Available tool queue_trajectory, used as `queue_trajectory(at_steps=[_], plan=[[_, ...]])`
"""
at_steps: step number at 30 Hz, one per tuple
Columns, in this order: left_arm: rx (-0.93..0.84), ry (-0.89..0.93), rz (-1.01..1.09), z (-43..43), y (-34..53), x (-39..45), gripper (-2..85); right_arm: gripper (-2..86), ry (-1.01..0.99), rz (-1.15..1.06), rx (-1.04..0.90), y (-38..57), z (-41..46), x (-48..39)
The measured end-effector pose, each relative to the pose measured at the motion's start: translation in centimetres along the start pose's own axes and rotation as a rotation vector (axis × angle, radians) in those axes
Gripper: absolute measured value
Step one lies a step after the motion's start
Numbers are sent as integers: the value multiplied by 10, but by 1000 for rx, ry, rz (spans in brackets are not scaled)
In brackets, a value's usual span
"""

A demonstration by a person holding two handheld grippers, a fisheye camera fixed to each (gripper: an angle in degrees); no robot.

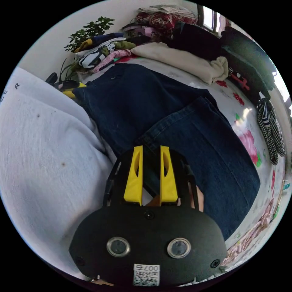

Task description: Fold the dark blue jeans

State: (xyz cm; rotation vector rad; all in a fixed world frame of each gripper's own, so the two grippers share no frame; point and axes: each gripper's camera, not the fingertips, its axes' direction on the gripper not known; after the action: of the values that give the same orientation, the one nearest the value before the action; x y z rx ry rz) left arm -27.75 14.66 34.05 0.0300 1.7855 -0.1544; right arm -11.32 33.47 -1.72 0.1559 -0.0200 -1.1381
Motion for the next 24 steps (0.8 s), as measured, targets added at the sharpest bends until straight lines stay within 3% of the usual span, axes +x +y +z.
queue_trajectory(at_steps=[5, 8, 14, 17, 19, 21, 24], plan=[[62, 38, 25, -14, 0, 2, 47, 13, -162, 155, -31, 3, -6, 32], [133, 151, 149, -34, -3, 30, 40, 6, -241, 236, 119, 24, -31, 47], [64, 347, 677, -36, -19, 169, 36, 18, -181, 440, 356, 100, -90, 82], [-99, 474, 979, -2, -7, 262, 39, 33, -63, 563, 418, 152, -114, 103], [-304, 547, 1232, 50, 26, 338, 47, 43, -6, 660, 453, 187, -125, 119], [-480, 578, 1351, 107, 59, 380, 69, 55, 45, 809, 497, 237, -133, 141], [-717, 599, 1257, 208, 97, 404, 135, 69, 12, 1010, 542, 297, -136, 171]])
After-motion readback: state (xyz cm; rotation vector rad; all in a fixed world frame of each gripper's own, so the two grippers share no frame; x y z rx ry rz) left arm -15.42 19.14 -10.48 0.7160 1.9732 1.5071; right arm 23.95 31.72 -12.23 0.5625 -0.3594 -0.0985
